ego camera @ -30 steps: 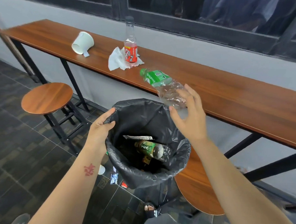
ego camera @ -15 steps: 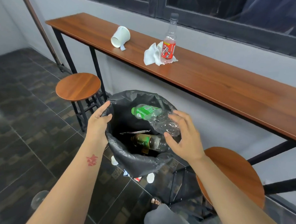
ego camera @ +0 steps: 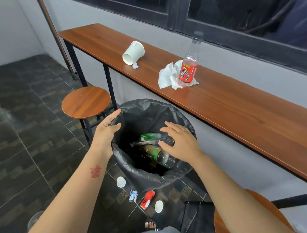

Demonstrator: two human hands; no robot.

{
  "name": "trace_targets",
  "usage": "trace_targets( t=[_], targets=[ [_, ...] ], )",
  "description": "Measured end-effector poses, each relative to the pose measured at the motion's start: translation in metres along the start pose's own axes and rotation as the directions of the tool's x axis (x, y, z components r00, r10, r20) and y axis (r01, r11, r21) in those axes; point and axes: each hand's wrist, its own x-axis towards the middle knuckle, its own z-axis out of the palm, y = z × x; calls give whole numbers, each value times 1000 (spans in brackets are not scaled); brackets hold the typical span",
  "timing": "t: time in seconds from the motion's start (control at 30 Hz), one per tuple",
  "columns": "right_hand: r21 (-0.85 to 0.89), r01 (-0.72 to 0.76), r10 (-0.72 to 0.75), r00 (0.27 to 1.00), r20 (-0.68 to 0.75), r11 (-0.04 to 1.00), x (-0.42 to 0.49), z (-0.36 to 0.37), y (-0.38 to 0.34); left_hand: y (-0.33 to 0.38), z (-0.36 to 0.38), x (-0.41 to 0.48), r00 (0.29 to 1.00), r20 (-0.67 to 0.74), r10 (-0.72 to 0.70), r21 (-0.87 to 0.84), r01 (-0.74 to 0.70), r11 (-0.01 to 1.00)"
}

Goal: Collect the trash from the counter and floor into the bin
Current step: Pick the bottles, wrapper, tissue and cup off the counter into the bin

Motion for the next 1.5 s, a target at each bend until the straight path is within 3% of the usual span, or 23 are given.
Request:
trace_targets(
  t=[0.13,0.27,0.33,0.43,0.6,0.9,1.07,1.13,1.23,1.37,1.43,1.5],
  targets=[
    [40,-24,36,939,-342,999,39,-25,11,5,8,22,1000,-5,13,9,-13,1000],
    [67,-35,71,740,-668,997,75,-50,7,14,10,41,999,37,20,13,-20,1000],
    [139,-99,169,650,-741,985,97,-62,8,16,8,51,999,49,13,21,-14,1000],
    [275,-214,349,574,-741,937,127,-75,15,20,4,65,997,73,-3,45,-1,999],
    [538,-284,590,571,-570,794,159,-82,22,27,-8,88,993,111,-41,63,34,997],
    [630,-276,677,446,-585,726,159,-81,16,35,-25,99,985,170,-39,82,25,996],
    [578,-172,596,378,-709,797,144,-93,-11,39,-28,93,983,175,-58,62,48,997],
    [514,-115,513,402,-759,850,132,-96,-29,38,-30,91,982,177,-67,60,57,997],
    [407,-73,370,586,-721,910,110,-83,-58,37,-32,87,983,166,-78,75,67,995],
    [235,-129,214,898,-384,963,86,-28,-74,38,-37,79,987,146,-69,85,57,995],
    [143,-175,196,969,-153,974,76,2,-71,39,-39,75,988,140,-62,83,51,995],
    [11,-179,179,984,-5,984,67,27,-68,40,-42,72,989,136,-53,80,42,996]
  ],
)
